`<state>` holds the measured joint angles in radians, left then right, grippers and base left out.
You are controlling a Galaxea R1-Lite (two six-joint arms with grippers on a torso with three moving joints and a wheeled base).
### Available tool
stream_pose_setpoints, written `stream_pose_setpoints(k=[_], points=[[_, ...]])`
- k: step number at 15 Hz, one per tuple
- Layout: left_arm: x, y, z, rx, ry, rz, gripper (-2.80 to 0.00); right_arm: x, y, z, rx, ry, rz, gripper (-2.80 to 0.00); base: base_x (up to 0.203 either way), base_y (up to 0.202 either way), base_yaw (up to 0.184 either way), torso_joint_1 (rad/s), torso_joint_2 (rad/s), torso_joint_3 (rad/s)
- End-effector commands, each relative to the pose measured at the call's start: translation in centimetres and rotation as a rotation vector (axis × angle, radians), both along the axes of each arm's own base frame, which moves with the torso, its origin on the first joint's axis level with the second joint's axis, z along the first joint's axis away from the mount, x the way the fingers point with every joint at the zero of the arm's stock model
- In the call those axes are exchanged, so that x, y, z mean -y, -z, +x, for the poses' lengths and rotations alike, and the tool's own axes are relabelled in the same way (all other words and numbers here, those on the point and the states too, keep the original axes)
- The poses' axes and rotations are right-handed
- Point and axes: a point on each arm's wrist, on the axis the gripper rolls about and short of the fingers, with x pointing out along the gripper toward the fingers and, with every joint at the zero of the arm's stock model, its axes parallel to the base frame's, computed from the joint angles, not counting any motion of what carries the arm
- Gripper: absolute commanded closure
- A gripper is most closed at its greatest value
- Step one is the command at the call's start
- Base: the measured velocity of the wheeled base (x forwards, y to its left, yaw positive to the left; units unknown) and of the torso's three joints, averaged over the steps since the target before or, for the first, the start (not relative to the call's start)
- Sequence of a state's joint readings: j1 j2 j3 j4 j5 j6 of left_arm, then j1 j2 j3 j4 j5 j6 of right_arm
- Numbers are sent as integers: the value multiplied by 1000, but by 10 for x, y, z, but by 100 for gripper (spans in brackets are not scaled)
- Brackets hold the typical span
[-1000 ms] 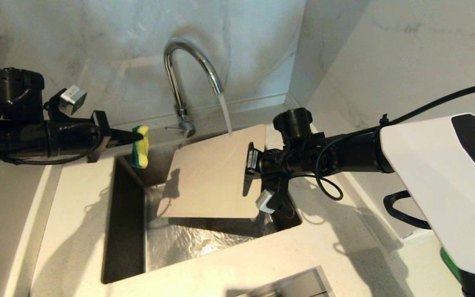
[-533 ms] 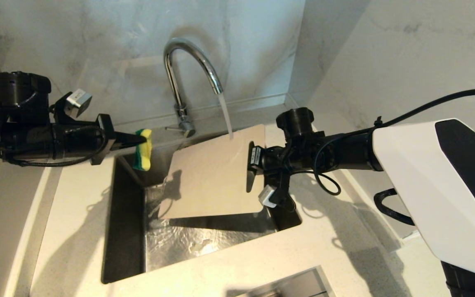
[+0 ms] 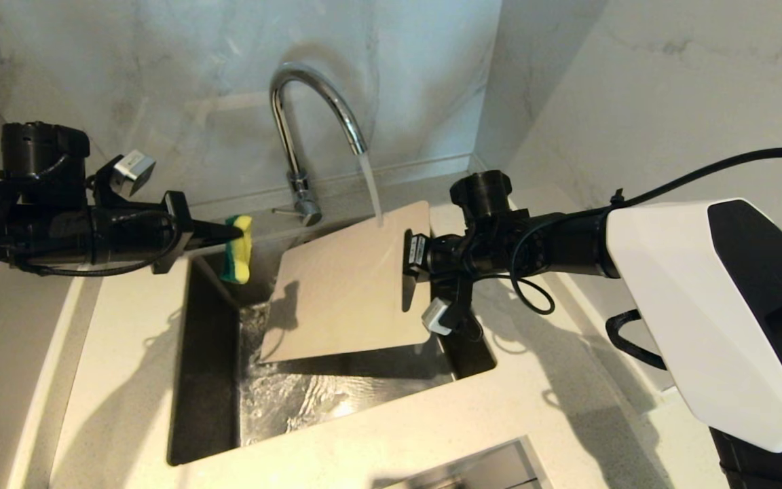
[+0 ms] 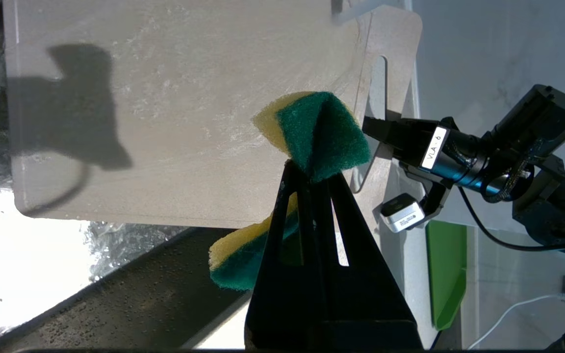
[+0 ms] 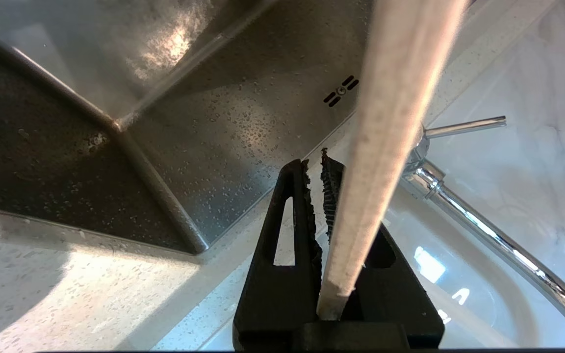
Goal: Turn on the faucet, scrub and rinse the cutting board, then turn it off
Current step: Scrub the cutting board underwater
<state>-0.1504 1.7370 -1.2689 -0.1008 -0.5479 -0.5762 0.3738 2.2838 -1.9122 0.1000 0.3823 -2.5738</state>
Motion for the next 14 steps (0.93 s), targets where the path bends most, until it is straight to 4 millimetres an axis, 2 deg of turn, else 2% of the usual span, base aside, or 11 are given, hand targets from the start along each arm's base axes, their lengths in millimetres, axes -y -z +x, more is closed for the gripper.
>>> stream_pose_setpoints(k=[1,7,10,14], points=[[0,1,1,-4,1,-4,0,-1,0,1,15,-6,-7,0,0,0,0,0,0,0],[3,1,0,-7,9,-4,0,-4,2,-6,-3,-21,-16,0,0,0,0,0,0,0],[17,11,1,-37,50,2,0,-11,3,-28,-40,-48,-35,0,0,0,0,0,0,0],[34,25,-1,-80,95,18,0,-19,-13,-58,-7,-92,-69,0,0,0,0,0,0,0]])
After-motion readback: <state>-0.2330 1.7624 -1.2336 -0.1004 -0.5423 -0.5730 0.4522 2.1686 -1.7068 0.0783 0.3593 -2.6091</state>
